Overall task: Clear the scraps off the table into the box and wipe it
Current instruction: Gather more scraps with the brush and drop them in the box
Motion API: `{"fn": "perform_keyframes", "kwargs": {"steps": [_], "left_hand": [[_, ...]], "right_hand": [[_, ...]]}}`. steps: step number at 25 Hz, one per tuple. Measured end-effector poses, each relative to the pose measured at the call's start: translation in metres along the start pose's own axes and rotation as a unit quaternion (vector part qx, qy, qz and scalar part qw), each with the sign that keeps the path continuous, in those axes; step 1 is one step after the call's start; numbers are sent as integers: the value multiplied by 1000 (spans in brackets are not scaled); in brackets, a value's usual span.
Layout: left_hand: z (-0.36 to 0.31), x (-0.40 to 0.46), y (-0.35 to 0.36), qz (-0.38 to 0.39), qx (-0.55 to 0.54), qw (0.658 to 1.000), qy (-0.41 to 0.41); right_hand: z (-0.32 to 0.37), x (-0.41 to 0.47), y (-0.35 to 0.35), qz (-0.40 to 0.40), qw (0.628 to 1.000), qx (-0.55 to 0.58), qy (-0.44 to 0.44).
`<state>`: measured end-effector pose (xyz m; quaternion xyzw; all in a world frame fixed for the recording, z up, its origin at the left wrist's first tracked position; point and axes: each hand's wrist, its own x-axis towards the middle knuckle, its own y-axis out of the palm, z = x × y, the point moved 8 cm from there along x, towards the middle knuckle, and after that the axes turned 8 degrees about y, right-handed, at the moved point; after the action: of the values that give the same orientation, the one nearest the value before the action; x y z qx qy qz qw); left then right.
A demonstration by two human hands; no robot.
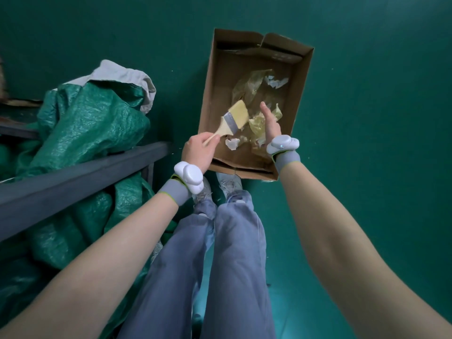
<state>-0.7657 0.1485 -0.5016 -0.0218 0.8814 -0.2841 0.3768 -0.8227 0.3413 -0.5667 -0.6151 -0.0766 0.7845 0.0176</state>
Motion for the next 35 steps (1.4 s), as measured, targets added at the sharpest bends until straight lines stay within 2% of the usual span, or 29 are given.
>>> {"fn": "perform_keyframes", "kwargs": {"steps": [3, 6, 8, 12, 17, 21, 24, 26, 28, 31, 35], "left_hand": [[-14, -4, 13, 28, -21, 998, 45], [-19, -2, 25, 54, 11, 997, 49], [-18, 4, 33, 63, 72, 994, 46], [-21, 22, 45, 50, 144, 988, 33], [-16, 34, 47, 77, 136, 988, -9], [-14, 11, 19, 88, 144, 984, -47], [-15, -22, -1, 110, 169, 976, -78], [-20, -55, -20, 112, 171, 974, -96], [-28, -87, -40, 92, 137, 980, -111], [-50, -145, -79, 33, 43, 990, -127], [-84, -203, -120, -25, -26, 994, -99]], "right_hand": [[-4, 7, -4, -4, 1000, -14, 10], [-23, 18, 7, 62, 991, 84, 87], [-27, 24, 13, 101, 983, 123, 96], [-22, 8, 17, 99, 981, 145, 84], [-28, 6, 4, 72, 982, 158, 80], [-30, -9, -19, -16, 994, 91, 61], [-39, -25, -39, -81, 995, -7, 62], [-43, -51, -42, -80, 991, -93, 56], [-40, -75, -40, -69, 986, -153, 15], [-27, -151, -37, -72, 981, -178, -11], [-2, -229, -32, -74, 969, -228, -62]]}}
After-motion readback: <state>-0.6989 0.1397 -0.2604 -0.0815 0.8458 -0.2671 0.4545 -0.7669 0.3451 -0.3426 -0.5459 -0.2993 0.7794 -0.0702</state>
